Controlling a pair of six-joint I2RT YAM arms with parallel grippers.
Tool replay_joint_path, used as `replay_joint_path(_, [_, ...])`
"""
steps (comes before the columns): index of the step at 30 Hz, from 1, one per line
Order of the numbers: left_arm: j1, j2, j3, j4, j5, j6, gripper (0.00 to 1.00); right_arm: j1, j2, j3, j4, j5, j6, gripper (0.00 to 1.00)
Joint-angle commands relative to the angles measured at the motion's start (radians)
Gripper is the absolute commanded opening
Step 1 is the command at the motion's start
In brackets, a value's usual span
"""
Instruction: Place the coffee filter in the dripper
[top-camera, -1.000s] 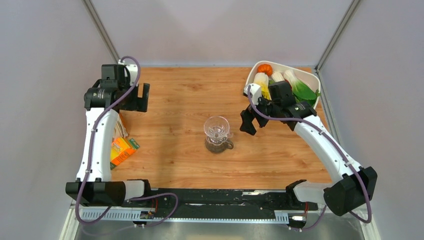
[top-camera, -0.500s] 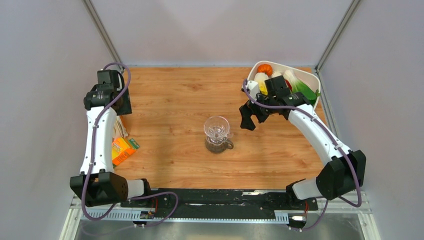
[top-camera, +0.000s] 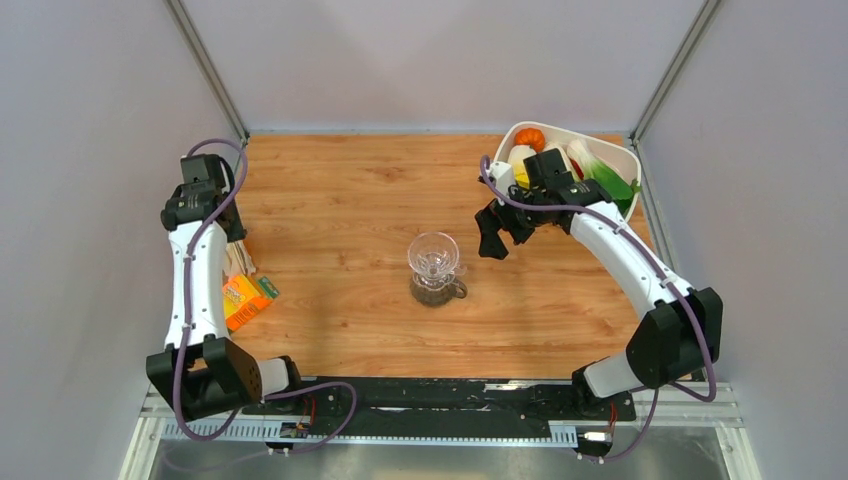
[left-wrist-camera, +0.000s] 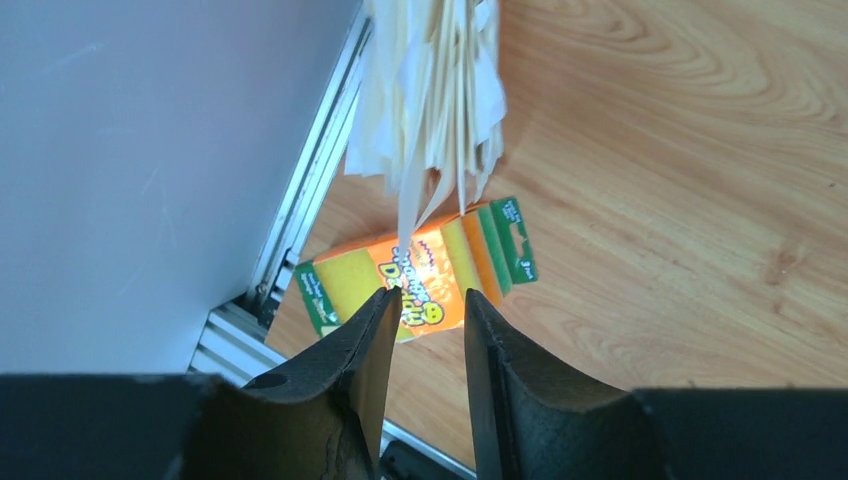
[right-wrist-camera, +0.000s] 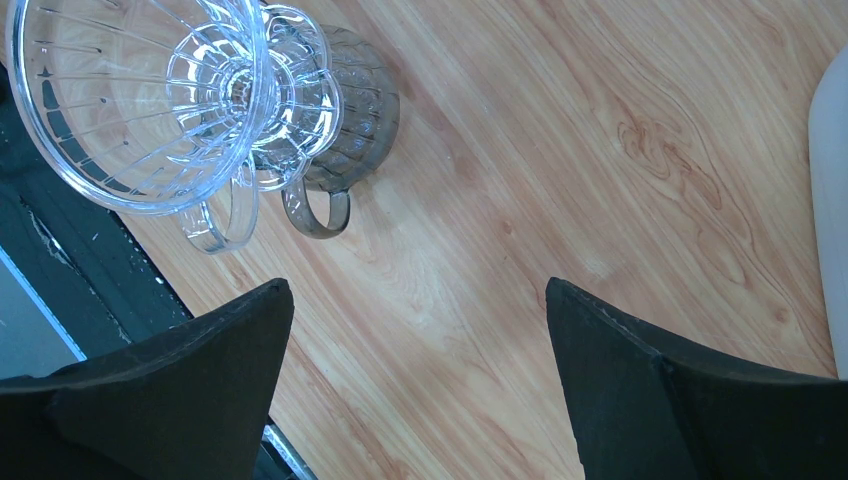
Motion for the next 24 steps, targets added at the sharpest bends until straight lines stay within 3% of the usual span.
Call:
replay_joint_path(1, [0.067, -0.059, -0.042, 0.012, 0.060, 0.012, 0.38, -0.003, 0.009, 0.051, -0.002, -0.021, 0.014, 1.00])
replay_joint_path(7, [0.093, -0.083, -0.103, 0.064, 0.080, 0.042, 0.32, -0.003, 0.021, 0.056, -0.004, -0.030, 0.017, 1.00])
replay_joint_path(24, [0.150, 0.157, 0.143, 0.160, 0.086, 0.092, 0.29, -0.003, 0.047, 0.064, -0.016, -0.031, 0.016, 1.00])
